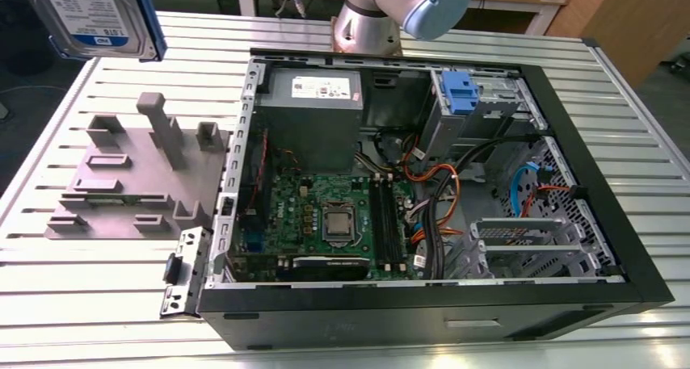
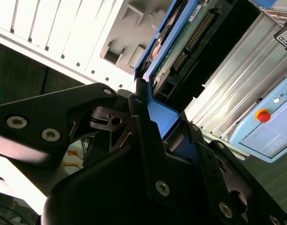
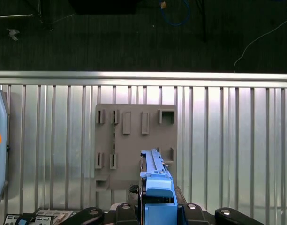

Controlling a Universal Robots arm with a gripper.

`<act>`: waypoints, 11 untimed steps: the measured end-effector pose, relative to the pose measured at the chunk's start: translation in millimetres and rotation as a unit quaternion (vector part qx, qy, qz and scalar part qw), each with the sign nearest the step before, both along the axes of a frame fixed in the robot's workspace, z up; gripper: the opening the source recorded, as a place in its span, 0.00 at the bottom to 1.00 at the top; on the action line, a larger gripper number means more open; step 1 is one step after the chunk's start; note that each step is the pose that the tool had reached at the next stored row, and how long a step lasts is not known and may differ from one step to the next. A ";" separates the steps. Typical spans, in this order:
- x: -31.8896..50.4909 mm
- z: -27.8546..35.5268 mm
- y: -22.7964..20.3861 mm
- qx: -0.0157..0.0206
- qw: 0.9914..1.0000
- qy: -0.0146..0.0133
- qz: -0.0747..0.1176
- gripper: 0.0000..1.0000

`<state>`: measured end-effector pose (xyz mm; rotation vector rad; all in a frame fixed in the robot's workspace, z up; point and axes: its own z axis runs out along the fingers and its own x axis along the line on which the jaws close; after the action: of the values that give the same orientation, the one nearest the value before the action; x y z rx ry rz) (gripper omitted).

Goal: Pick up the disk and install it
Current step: 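Pick up the disk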

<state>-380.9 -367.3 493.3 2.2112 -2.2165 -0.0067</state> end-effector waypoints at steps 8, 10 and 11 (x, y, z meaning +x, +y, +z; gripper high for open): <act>3.0 0.0 0.0 0.000 1.000 0.000 0.000 0.36; 3.7 0.0 0.0 0.000 1.000 0.000 0.000 0.36; 4.1 0.0 0.0 0.000 1.000 0.000 0.000 0.36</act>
<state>-376.8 -367.3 493.4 2.2112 -2.2164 -0.0068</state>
